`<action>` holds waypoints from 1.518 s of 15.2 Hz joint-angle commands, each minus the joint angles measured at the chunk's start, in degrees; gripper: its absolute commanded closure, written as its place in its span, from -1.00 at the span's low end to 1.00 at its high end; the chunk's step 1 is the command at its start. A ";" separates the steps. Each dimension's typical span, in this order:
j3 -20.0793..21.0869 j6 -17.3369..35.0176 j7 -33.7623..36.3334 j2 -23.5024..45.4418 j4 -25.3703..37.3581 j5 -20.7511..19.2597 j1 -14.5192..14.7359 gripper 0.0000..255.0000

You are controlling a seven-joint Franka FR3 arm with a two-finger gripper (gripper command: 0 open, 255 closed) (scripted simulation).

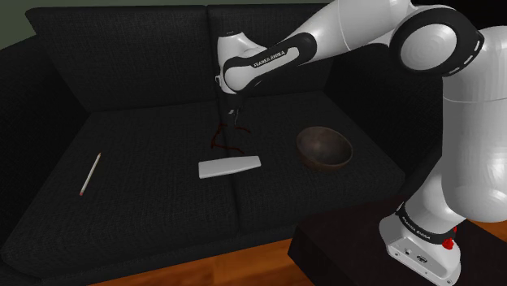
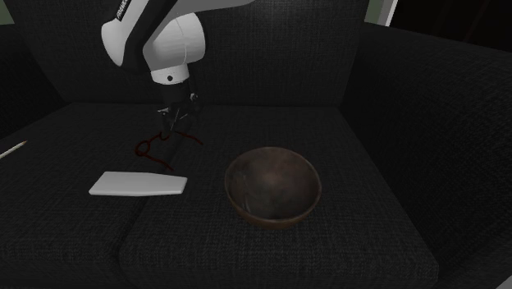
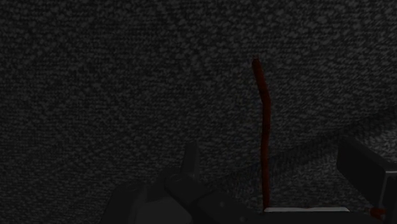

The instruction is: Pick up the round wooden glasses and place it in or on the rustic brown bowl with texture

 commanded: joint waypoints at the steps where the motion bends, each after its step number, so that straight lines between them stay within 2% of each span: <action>1: 0.00 0.04 -0.01 0.01 -0.02 0.00 -0.01 -1.00; 3: 0.00 0.03 -0.01 0.01 -0.01 0.00 0.00 -1.00; 4: 0.00 0.03 -0.01 0.01 -0.01 0.00 0.00 1.00; 13: 0.00 0.04 -0.01 0.01 -0.02 0.00 -0.01 1.00; 23: 0.26 -6.40 -0.40 -2.69 3.75 0.53 -0.08 1.00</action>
